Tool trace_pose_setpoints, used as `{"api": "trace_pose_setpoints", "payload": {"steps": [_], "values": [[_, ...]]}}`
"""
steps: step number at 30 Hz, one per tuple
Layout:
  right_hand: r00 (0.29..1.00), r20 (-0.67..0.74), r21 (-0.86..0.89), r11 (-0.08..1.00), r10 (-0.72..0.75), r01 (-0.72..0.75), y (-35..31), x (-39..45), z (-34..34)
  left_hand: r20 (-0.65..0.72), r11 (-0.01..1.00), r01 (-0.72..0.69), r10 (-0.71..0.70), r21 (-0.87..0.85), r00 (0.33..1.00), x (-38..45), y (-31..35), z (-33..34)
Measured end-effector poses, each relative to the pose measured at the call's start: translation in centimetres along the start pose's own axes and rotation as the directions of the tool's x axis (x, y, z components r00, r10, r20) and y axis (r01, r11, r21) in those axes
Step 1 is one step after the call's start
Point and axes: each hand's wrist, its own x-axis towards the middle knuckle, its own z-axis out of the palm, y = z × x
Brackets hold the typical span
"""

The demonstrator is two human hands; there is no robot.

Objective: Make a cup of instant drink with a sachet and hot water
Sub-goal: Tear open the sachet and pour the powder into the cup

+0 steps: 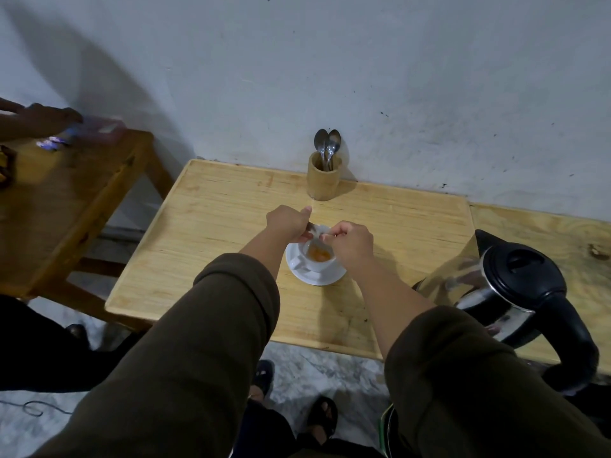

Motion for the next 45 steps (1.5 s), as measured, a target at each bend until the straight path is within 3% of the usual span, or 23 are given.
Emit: {"api": "trace_pose_setpoints", "payload": {"steps": [3, 6, 12, 22, 27, 31, 37, 39, 41, 45], "values": [[1.000, 0.004, -0.004, 1.000, -0.024, 0.024, 0.0, -0.1, 0.3, 0.004, 1.000, -0.012, 0.012, -0.016, 1.000, 0.2, -0.1, -0.1], [0.996, 0.010, -0.114, 0.989, -0.090, 0.091, -0.1, 0.0, 0.5, -0.004, 1.000, -0.023, 0.023, -0.015, 1.000, -0.1, -0.1, -0.2], [0.996, 0.013, -0.218, 0.972, -0.092, 0.093, 0.1, 0.4, 0.4, -0.013, 0.998, -0.031, 0.030, -0.060, 0.999, -0.8, 0.0, -0.2], [0.995, -0.021, -0.202, 0.975, -0.096, 0.090, 0.1, 0.4, 0.2, -0.018, 0.994, -0.020, 0.018, -0.112, 1.000, -1.5, 0.1, -0.4], [0.997, -0.022, -0.189, 0.979, -0.079, 0.074, 0.1, 0.0, 0.2, 0.030, 0.974, 0.057, -0.052, -0.218, 0.998, -1.3, -0.4, -0.5], [0.986, 0.001, -0.231, 0.959, -0.167, 0.162, 0.2, -0.8, 0.1, 0.075, 0.944, 0.078, -0.057, -0.320, 0.996, -1.6, -1.1, -1.3], [0.975, -0.118, -0.148, 0.975, -0.187, 0.169, -0.8, -1.4, 1.7, -0.078, 0.929, -0.104, 0.082, -0.355, 0.994, -1.5, -3.0, -2.4], [0.952, -0.074, -0.258, 0.928, -0.297, 0.269, -1.4, -1.6, 2.7, -0.145, 0.936, -0.135, 0.092, -0.326, 0.985, -1.4, -3.7, -3.1], [0.901, -0.015, -0.455, 0.805, -0.434, 0.380, -1.9, -1.7, 3.9, -0.218, 0.961, -0.152, 0.101, -0.232, 0.971, -1.2, -4.6, -3.9], [0.866, 0.125, -0.712, 0.564, -0.484, 0.418, -3.4, -1.6, 7.0, -0.286, 0.988, -0.134, 0.107, -0.076, 0.952, -0.1, -7.0, -5.4]]}}
